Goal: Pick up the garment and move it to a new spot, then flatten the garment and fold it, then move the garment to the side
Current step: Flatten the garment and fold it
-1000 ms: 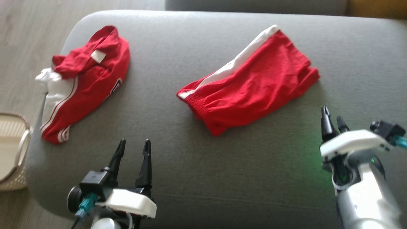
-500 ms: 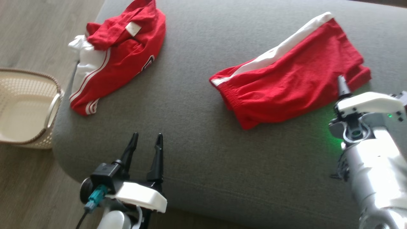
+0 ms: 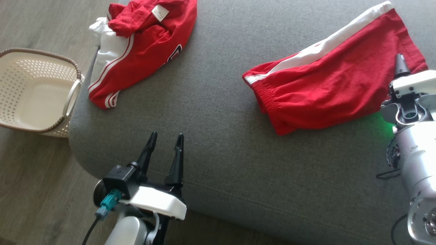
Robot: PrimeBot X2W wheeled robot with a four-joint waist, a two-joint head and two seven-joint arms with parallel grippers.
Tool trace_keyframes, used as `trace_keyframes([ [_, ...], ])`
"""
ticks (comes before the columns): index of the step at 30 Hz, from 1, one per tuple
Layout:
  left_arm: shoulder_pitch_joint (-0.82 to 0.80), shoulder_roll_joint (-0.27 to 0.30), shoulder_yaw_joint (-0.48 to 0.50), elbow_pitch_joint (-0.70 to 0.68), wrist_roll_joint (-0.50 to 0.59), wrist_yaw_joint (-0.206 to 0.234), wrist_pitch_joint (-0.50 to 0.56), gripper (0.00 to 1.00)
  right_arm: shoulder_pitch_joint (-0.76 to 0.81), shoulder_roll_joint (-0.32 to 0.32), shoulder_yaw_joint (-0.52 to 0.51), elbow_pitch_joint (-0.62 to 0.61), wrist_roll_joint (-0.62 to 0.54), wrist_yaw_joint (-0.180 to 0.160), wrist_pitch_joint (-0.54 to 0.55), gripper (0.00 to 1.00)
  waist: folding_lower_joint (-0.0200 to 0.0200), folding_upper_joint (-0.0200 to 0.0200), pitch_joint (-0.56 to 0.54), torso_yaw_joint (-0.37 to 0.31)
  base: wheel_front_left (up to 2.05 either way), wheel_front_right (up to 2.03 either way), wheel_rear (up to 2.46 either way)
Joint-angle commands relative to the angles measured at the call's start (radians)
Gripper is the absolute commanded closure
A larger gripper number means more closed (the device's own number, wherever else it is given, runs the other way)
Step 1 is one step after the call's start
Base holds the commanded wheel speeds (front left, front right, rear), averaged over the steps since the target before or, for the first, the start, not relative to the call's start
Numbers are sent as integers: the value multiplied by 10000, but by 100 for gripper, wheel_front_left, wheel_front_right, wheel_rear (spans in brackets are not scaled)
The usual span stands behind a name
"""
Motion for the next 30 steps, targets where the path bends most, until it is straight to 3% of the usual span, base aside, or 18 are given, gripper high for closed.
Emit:
trace_keyframes([
  [1, -282, 11, 307, -338, -64, 98, -122, 0, 54, 66, 45, 57, -102, 2, -82, 0, 0, 0, 23, 14, 0, 0, 0],
  [16, -479, 11, 146, -282, -185, 67, -122, 0, 25, 424, -1413, 81, -2155, 2, 496, 0, 0, 0, 304, -161, 0, 0, 0],
  [17, -499, 11, 128, -287, -200, 66, -122, 0, -15, 432, -1500, 81, -2325, 2, 564, 6, 0, 0, 336, -153, 0, 0, 0],
  [18, -516, 11, 113, -285, -217, 66, -122, 0, -42, 428, -1584, 81, -2511, 2, 622, 30, 0, 0, 359, -143, 0, 0, 0],
  [19, -526, 11, 103, -277, -231, 67, -122, 0, -62, 416, -1662, 81, -2714, 2, 668, 76, 0, 0, 376, -134, 0, 0, 0],
  [20, -530, 11, 98, -264, -245, 69, -122, 0, -92, 410, -1753, 81, -2905, 2, 697, 100, 0, 0, 388, -127, 0, 0, 0],
  [30, -517, 11, 182, -150, -339, 109, -122, 0, -203, 581, -2915, 82, -4171, 2, 641, 100, 0, 0, 127, -265, 0, 0, 0],
])
